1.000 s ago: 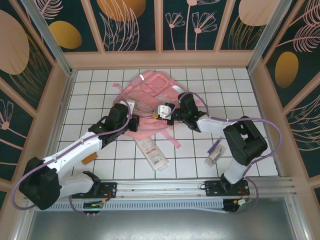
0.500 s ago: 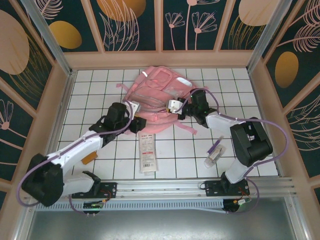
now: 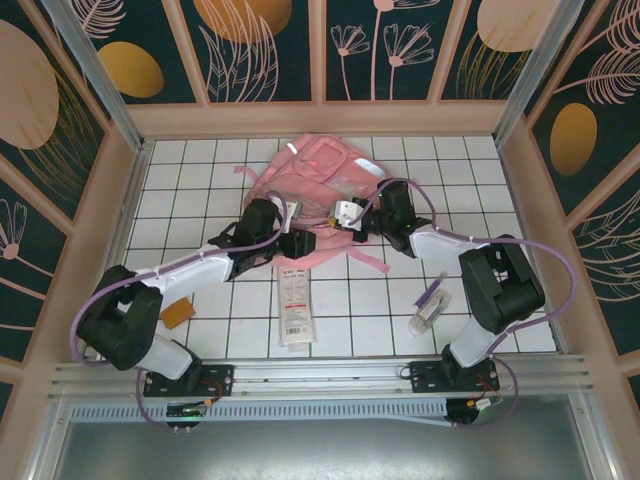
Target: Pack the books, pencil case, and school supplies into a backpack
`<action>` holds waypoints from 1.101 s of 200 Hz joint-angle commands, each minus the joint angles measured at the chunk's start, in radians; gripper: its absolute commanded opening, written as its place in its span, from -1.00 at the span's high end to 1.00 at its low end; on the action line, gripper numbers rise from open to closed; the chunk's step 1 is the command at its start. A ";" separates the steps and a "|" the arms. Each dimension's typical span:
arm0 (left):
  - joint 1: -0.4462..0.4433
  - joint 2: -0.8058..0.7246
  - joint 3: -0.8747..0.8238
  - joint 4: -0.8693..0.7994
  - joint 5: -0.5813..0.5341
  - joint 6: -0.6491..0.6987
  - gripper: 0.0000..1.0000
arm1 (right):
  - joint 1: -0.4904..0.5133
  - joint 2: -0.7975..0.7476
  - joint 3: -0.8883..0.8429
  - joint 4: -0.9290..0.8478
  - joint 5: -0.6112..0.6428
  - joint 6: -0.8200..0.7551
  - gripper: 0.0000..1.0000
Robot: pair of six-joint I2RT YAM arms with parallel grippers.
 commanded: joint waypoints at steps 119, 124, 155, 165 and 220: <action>0.050 -0.114 0.000 -0.080 -0.133 0.213 1.00 | -0.013 -0.019 0.010 -0.118 0.017 -0.151 1.00; 0.065 -0.134 -0.012 -0.086 -0.154 0.221 1.00 | -0.018 -0.019 0.006 -0.120 0.031 -0.166 1.00; 0.113 -0.199 -0.125 -0.066 -0.250 0.365 1.00 | -0.046 -0.026 -0.007 -0.103 0.042 -0.180 1.00; 0.113 -0.206 -0.159 -0.037 -0.214 0.400 1.00 | -0.043 -0.030 -0.007 -0.069 0.038 -0.138 0.99; 0.092 -0.226 -0.177 0.087 0.154 0.429 1.00 | 0.104 -0.053 -0.041 0.158 -0.044 0.092 -0.23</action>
